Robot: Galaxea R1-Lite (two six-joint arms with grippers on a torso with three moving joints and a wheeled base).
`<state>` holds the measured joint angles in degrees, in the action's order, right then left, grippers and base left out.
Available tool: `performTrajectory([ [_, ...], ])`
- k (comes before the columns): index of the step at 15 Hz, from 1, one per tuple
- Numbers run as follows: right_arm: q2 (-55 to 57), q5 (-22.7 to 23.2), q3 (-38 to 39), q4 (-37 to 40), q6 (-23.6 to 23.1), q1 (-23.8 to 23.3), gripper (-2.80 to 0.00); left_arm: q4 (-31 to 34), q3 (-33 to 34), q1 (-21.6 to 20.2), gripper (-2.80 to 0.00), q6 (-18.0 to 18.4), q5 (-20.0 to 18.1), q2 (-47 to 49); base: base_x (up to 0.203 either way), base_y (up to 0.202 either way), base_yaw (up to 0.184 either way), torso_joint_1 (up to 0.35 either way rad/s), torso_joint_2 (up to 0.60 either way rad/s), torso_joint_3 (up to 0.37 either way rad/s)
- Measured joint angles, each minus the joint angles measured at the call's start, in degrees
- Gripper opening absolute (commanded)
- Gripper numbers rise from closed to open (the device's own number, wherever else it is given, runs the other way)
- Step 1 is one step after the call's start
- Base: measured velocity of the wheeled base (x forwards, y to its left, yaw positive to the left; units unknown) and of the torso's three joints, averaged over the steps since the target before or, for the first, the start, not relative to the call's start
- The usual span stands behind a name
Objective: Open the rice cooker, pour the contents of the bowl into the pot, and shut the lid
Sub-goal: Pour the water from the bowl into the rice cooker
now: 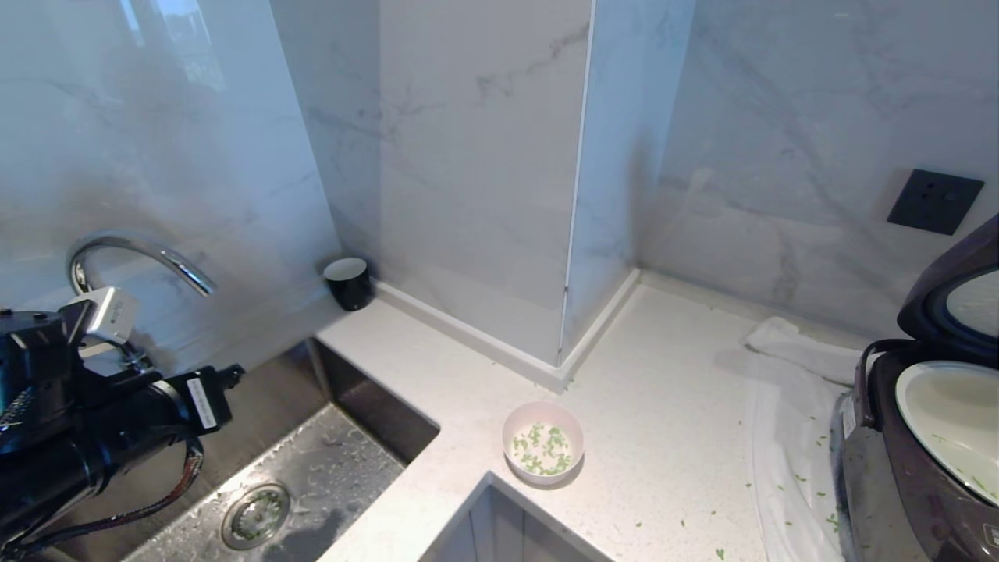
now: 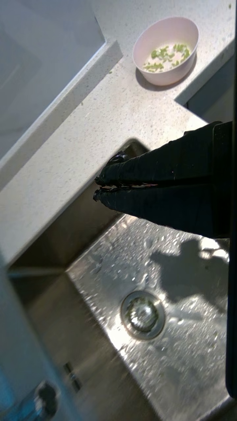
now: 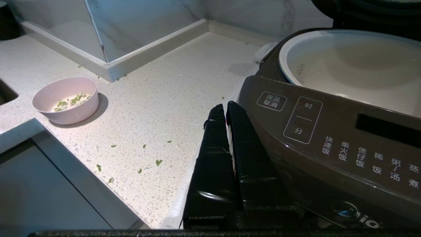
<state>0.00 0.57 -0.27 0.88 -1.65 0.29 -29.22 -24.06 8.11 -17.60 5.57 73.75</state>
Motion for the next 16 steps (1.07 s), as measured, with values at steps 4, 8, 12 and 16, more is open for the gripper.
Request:
performTrajectory([
  [4,0.00,-0.05,0.00,0.00,0.01,0.00,-2.80,-0.30,3.51,-4.46,-2.80,11.50,2.19,-8.35,0.000,0.000,0.000,0.000,0.00,0.000],
  [8,0.00,-0.05,0.00,-0.06,0.02,-0.13,-2.80,-0.12,5.45,-5.57,-2.80,16.99,4.90,-16.61,0.000,0.000,0.000,0.000,0.00,0.000],
  [12,0.00,-0.06,0.00,-0.11,0.00,-0.18,-2.80,4.34,8.94,-5.83,-2.80,18.75,0.32,-26.99,0.000,0.000,0.000,0.000,0.00,0.000],
  [16,0.00,-0.09,0.00,-0.12,0.01,-0.18,-2.80,13.05,11.89,-8.03,-2.80,19.97,-4.07,-39.59,0.000,0.000,0.000,0.000,0.00,0.000],
])
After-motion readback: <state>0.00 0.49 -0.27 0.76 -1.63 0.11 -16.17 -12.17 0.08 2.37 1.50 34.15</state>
